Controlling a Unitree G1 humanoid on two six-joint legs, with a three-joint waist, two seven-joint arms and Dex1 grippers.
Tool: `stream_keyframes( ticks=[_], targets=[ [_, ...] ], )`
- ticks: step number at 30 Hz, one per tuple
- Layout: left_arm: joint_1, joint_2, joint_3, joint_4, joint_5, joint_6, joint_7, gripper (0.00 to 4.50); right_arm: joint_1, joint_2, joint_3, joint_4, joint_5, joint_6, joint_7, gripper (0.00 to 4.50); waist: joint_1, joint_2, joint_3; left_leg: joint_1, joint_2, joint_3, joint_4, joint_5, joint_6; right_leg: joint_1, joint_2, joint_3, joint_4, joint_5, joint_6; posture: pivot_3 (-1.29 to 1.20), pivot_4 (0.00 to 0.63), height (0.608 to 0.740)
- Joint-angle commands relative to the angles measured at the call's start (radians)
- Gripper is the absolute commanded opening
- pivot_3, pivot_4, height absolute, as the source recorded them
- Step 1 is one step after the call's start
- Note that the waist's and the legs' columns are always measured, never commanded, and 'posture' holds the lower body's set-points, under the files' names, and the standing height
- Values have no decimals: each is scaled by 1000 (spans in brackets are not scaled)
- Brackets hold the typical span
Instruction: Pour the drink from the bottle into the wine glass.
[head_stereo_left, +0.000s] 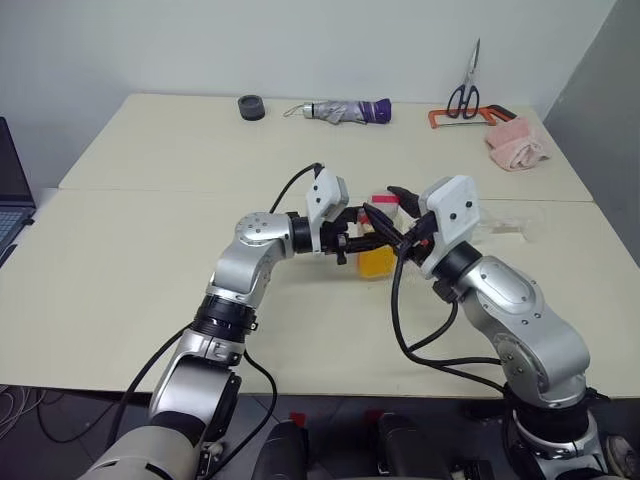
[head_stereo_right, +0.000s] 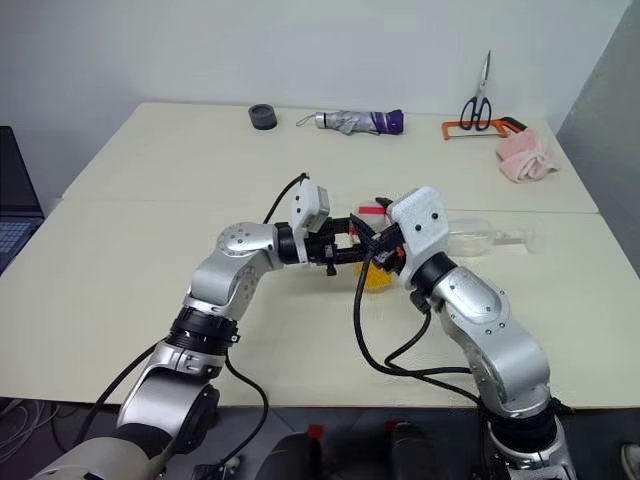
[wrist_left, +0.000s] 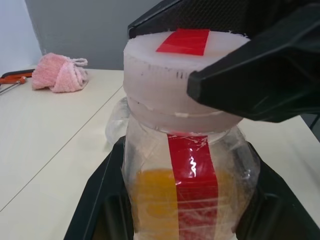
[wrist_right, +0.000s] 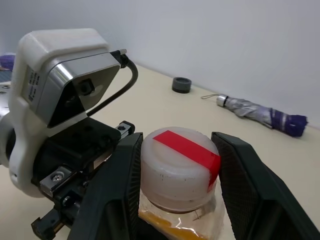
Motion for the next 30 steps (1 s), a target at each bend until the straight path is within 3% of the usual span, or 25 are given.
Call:
stream_keyframes(
  ticks=[1,6,12,14,15,21,24,26,30],
  targets=[
    [-37,9,13,-67,-51,16,-46,1939,-42,-68,-42,61,97,-86,205,1842,0,0,0,0,0,1,0,0,0,0,0,0,0,0,0,0,150,740],
    [-63,46,13,-90,-92,34,-162,1931,-106,-230,-117,258,233,-102,508,1842,0,0,0,0,0,3,0,0,0,0,0,0,0,0,0,0,150,740],
    [-80,56,18,-76,-79,22,-185,1924,-166,-316,-118,344,287,-77,613,1842,0,0,0,0,0,4,0,0,0,0,0,0,0,0,0,0,150,740],
    [-80,49,28,-65,-73,25,-158,1924,-150,-304,-137,328,270,-96,554,1842,0,0,0,0,0,4,0,0,0,0,0,0,0,0,0,0,150,740],
    [-79,46,31,-61,-71,26,-146,1924,-142,-294,-150,321,264,-102,519,2583,1,0,0,0,0,4,0,0,0,0,0,0,0,0,0,0,150,740],
    [-58,38,20,-51,-31,10,-69,1923,-47,-227,-246,97,321,-60,296,4500,1,0,0,-1,0,2,0,0,0,0,-1,0,0,0,0,0,150,740],
    [-56,30,16,-44,-22,8,-45,1923,0,-191,-214,-32,296,-13,171,4500,0,0,0,0,0,1,0,0,0,0,-1,1,0,0,0,0,150,740],
    [-59,20,13,-30,-13,6,-28,1923,14,-144,-143,-109,205,24,27,4500,0,0,0,0,0,0,0,0,0,0,0,0,0,0,0,0,150,740],
    [-76,8,3,12,8,-15,-13,1923,-8,-97,-21,-137,67,69,-113,4500,-1,1,0,0,0,0,1,0,0,0,0,1,2,0,0,0,150,740]
  ],
)
